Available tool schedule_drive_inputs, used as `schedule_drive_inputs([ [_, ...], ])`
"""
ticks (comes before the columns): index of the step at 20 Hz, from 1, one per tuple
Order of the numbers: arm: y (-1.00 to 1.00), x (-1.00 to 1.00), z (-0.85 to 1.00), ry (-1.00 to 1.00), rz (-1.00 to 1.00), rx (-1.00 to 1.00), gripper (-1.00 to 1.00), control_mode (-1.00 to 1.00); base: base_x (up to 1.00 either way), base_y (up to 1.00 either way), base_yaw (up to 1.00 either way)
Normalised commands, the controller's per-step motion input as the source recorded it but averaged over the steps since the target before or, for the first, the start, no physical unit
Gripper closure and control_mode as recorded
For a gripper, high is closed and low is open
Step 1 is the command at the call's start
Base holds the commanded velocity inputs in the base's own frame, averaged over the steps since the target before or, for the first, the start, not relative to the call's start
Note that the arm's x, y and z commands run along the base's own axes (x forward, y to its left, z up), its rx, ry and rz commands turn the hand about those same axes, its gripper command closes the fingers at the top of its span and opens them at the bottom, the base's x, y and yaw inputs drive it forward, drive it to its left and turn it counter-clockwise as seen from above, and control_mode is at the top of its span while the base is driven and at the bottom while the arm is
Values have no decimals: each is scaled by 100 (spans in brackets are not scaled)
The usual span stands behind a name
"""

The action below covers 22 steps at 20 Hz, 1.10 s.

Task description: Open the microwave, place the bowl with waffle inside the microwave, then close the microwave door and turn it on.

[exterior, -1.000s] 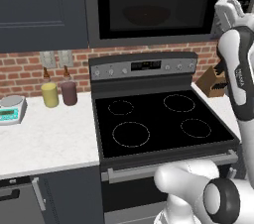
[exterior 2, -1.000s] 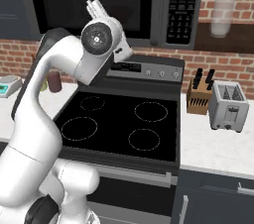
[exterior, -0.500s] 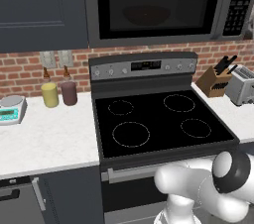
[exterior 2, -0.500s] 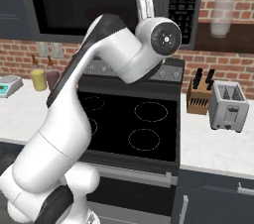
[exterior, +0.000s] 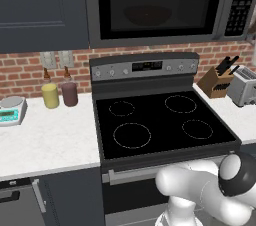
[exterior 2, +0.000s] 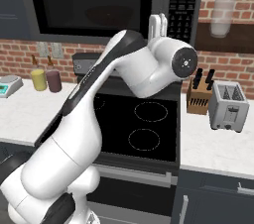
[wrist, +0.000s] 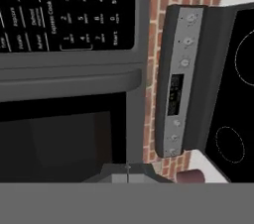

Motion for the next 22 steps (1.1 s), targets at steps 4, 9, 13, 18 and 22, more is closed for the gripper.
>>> schedule_drive_inputs([
  [4,-3,24,-3,-8,0,14,100,-100,0,0,0],
  [9,-7,25,0,-8,0,7,100,-100,0,0,0],
  [13,-14,32,0,-2,0,1,100,-100,0,0,0],
  [18,-23,27,0,-5,0,0,100,-100,0,0,0],
  [22,-35,24,0,-1,0,0,100,-100,0,0,0],
])
